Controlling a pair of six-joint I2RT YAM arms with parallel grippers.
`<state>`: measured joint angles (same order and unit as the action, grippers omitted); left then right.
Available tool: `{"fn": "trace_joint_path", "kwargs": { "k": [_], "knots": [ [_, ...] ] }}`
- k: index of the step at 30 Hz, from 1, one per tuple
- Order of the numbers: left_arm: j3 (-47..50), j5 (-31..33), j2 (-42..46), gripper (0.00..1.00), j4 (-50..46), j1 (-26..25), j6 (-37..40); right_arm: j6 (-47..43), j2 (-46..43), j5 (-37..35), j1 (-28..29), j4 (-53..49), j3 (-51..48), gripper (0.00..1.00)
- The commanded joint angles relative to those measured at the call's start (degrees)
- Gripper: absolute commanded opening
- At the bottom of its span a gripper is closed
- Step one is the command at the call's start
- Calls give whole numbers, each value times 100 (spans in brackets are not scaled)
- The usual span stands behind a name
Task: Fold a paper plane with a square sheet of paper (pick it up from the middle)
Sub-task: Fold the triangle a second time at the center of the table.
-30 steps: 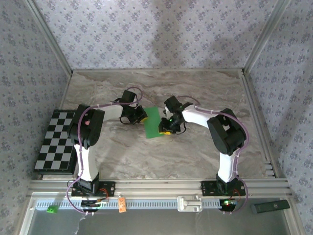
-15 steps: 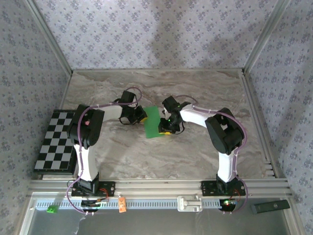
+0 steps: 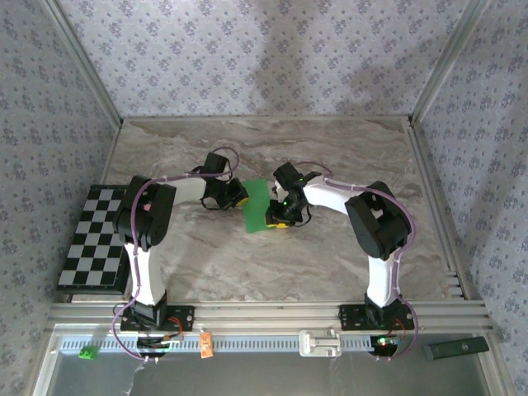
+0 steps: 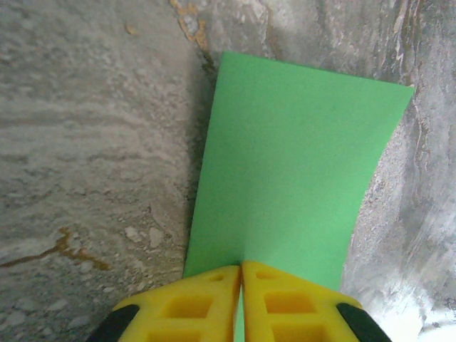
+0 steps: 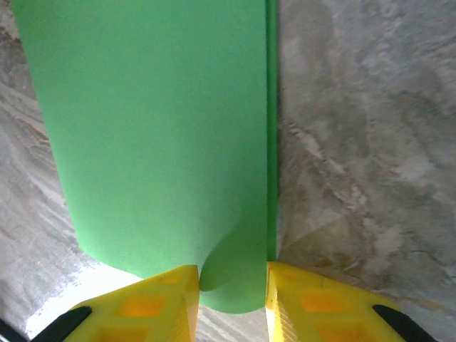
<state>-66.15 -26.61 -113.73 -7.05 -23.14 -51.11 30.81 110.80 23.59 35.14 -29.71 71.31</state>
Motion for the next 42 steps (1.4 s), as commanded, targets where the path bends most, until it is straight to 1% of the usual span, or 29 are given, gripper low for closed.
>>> {"fn": "trace_joint_path", "kwargs": {
  "k": [1,7,8,10,23,26,29,37,42],
  "knots": [
    [305,350,-288,12,-577,28,-42,-60,6,400,-26,91,35,31],
    [296,351,-285,12,-586,29,-30,242,-231,778,-234,739,-249,31],
    [296,350,-287,12,-578,28,-30,284,-271,824,-261,862,-482,31],
    [296,350,-289,12,-586,28,-30,356,-318,870,-316,1021,-568,31],
    [285,345,-280,12,-585,33,-13,657,-182,1224,-457,1319,-627,30],
    [287,328,-281,12,-586,29,-13,706,-176,1201,-464,1241,-661,28],
    [294,327,-264,12,-581,29,-15,764,-200,1141,-505,1127,-701,24],
    [256,325,-298,12,-592,33,-17,1097,-297,1244,-560,1090,-777,18],
    [239,305,-298,12,-585,32,-14,1239,-384,1209,-579,1099,-803,11]
  ]
}}
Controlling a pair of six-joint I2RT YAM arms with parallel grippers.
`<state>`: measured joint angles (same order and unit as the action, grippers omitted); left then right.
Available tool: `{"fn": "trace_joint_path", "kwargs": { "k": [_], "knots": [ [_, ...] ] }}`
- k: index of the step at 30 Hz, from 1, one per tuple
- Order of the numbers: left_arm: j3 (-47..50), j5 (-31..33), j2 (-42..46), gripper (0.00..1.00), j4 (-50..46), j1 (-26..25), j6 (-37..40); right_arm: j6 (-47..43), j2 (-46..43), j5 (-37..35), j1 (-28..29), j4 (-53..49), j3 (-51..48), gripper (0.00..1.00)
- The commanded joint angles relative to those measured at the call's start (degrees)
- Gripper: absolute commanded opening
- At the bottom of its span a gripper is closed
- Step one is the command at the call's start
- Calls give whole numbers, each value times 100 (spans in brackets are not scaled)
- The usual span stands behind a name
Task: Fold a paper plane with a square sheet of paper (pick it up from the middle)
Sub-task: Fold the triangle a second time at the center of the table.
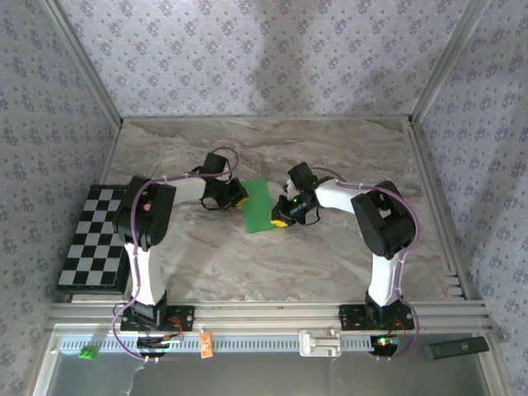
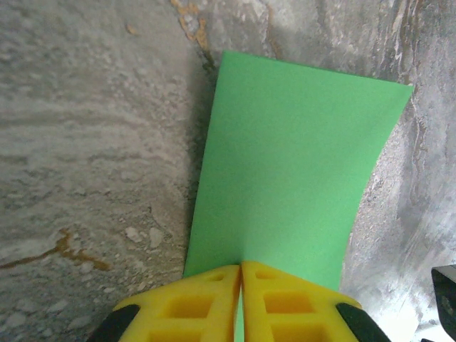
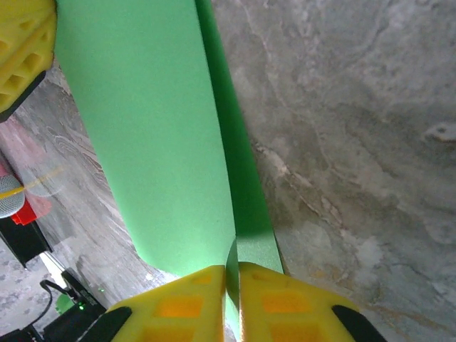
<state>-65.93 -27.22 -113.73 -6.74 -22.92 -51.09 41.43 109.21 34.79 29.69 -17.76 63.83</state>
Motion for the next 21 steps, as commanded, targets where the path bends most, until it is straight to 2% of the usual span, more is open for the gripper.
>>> {"fn": "trace_joint_path", "kwargs": {
  "k": [1,5,10,13,17,21],
  "knots": [
    [200,360,-290,12,-625,14,-14,196,-225,90,-33,-111,-39,10],
    [130,269,-263,12,-600,15,42,224,-259,70,-69,-204,24,5],
    [-303,112,-208,14,-774,24,467,164,-304,60,-113,-324,106,1],
    [-508,-40,-28,19,-647,24,639,94,-295,22,-130,-537,244,0],
    [-648,-157,98,34,-395,93,649,-19,-277,-114,-140,-967,401,0],
    [-777,-247,-114,34,-316,156,611,-25,-261,-154,-146,-1105,397,0]
  ]
}}
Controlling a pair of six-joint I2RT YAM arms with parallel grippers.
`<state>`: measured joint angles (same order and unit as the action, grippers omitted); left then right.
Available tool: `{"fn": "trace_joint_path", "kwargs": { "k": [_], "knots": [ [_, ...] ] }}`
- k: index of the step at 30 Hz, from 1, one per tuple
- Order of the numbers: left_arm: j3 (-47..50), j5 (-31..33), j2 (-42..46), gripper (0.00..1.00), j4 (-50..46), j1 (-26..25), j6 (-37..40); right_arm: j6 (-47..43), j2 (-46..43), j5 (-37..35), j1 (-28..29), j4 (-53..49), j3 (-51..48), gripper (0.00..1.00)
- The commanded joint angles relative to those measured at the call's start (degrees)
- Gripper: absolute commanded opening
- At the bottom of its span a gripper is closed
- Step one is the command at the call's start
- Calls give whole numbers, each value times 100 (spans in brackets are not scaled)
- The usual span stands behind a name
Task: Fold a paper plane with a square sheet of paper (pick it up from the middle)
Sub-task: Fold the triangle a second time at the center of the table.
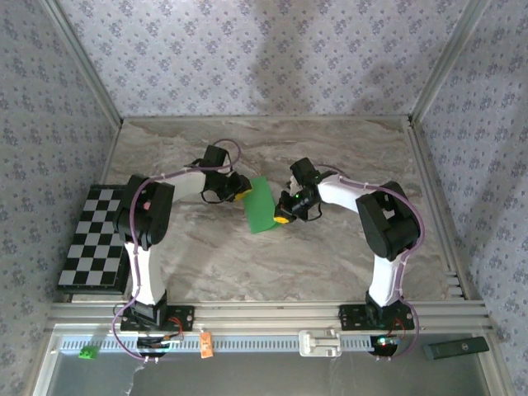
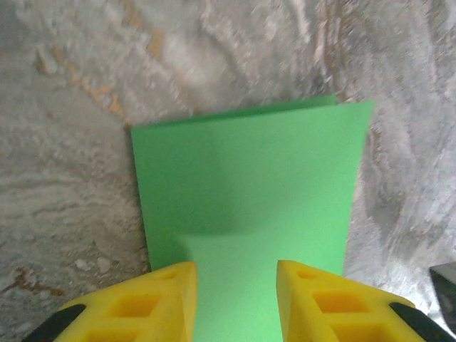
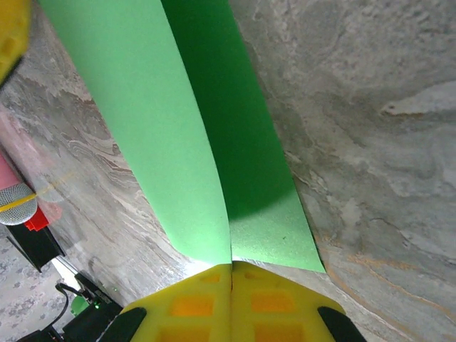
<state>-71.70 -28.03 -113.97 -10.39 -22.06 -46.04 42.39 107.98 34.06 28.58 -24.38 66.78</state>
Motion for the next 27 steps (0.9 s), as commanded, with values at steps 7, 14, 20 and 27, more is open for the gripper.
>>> {"fn": "trace_joint_path", "kwargs": {
  "k": [7,14,20,27],
  "knots": [
    [-200,-225,-368,22,89,68,32,-96,-43,12,12,-412,417,0],
    [-181,-181,-488,18,-79,44,86,22,139,105,103,-205,658,0],
    [-277,-138,-638,16,-271,14,148,220,390,-36,215,137,930,0],
    [-450,-14,-732,15,-617,-17,340,375,693,-361,352,351,1185,0]
  ]
}}
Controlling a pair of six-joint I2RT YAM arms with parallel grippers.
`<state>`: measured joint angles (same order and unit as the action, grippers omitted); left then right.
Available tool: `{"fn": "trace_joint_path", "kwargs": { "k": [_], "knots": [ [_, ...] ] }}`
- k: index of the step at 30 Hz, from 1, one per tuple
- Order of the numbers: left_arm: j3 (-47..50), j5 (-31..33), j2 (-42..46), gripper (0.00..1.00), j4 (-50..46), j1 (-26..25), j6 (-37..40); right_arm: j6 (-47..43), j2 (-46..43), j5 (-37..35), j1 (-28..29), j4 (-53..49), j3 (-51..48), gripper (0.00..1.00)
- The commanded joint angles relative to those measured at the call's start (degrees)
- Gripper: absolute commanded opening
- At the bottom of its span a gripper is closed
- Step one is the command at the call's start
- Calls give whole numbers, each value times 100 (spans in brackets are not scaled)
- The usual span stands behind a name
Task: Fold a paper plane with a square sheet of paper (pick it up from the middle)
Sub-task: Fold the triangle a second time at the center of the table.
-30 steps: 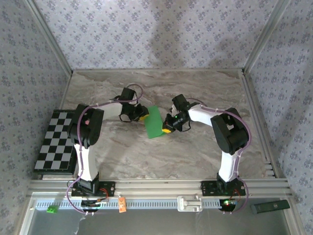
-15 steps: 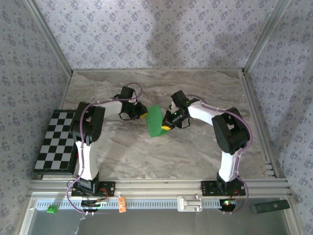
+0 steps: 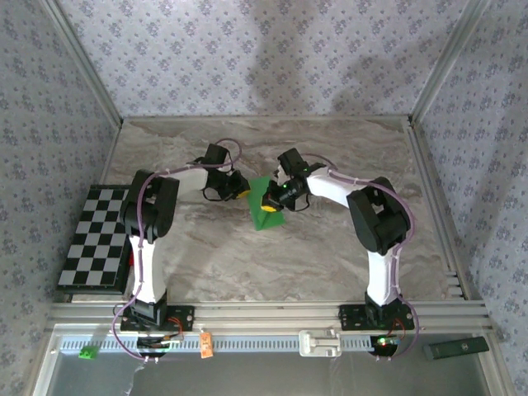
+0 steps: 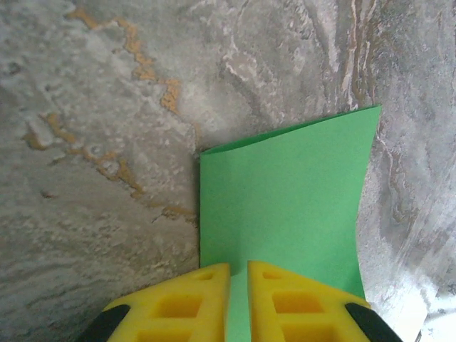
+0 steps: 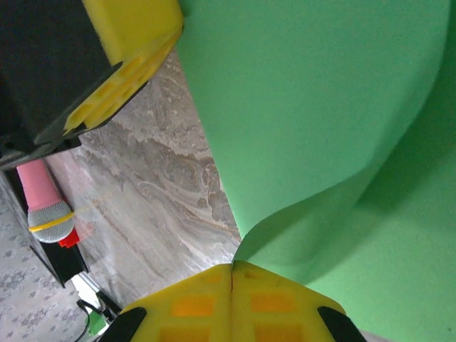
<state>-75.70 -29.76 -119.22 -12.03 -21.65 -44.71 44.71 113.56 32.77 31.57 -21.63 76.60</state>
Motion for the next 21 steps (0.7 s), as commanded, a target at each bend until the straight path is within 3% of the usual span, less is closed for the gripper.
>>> {"fn": "trace_joint_path", "kwargs": {
  "k": [1,11,21],
  "knots": [
    [-50,163,-216,15,-462,-54,220,183,149,-312,55,115,196,0],
    [-50,192,-295,15,-545,-67,254,565,301,-543,107,677,96,0],
    [-105,181,-322,15,-623,-76,315,408,472,-523,159,399,262,0]
  ]
}}
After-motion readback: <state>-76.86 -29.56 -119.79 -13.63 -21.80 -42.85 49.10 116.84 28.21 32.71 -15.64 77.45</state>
